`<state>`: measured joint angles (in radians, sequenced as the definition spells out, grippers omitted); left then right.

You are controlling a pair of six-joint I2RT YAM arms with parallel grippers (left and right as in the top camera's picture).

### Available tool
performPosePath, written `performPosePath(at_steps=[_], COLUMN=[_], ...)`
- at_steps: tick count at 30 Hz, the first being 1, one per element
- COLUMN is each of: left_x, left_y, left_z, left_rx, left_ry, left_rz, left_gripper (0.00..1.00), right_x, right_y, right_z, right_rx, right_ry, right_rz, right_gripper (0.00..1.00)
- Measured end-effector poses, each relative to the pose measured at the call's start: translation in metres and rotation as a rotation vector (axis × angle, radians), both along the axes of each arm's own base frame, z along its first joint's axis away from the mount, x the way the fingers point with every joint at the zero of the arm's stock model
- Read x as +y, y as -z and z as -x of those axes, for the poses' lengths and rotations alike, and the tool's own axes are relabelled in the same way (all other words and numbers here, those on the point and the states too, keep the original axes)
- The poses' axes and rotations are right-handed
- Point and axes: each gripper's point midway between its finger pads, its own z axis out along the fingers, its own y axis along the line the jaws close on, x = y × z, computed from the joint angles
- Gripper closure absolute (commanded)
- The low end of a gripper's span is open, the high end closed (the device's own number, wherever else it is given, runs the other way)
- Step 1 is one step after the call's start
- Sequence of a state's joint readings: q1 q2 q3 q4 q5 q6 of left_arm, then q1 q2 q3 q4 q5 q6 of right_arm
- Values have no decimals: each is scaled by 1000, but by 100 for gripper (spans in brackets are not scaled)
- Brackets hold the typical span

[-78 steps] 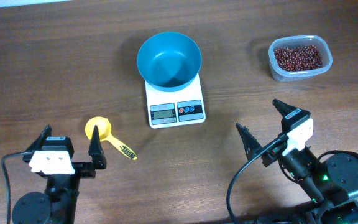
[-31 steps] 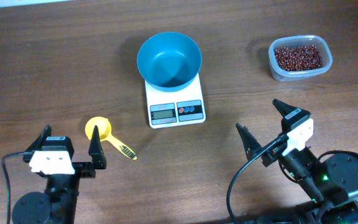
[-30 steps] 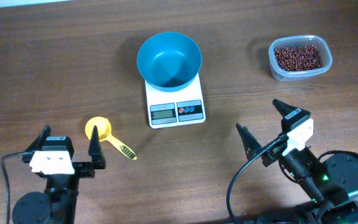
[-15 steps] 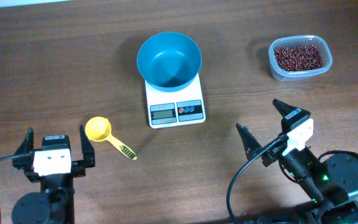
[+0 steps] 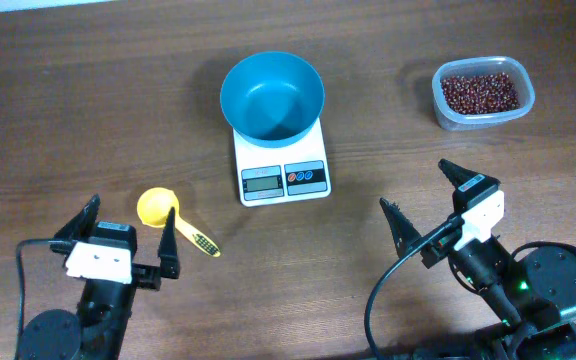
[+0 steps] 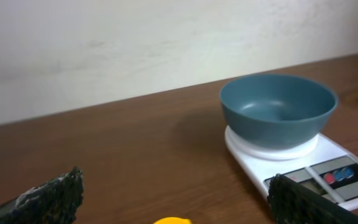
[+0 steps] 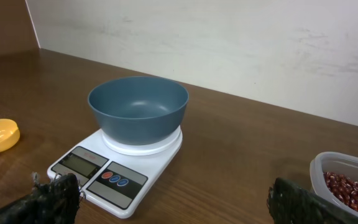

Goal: Scoop item into bowl and weigh 50g on scale
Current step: 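Move the left gripper down over the yellow scoop's cup rim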

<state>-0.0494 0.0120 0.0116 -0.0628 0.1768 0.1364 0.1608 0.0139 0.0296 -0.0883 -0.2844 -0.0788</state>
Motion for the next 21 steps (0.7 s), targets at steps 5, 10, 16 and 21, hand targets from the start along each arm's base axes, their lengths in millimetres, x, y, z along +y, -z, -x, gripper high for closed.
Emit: performPosePath(at_steps=[5, 10, 16, 21], left_x=[-6, -9, -4, 5], left_y=[-1, -2, -32, -61], left_z=[1, 2, 13, 14], left_rx=[37, 43, 81, 102], left_ry=[23, 44, 10, -43], left_rz=[167, 196, 203, 198], left_gripper=[1, 1, 1, 1], right_x=[0, 0, 0, 0], right_y=[0, 0, 0, 0], right_z=[0, 0, 0, 0], right_rx=[0, 0, 0, 0], right_ry=[0, 0, 0, 0], right_rz=[0, 0, 0, 0], right_gripper=[1, 1, 1, 1])
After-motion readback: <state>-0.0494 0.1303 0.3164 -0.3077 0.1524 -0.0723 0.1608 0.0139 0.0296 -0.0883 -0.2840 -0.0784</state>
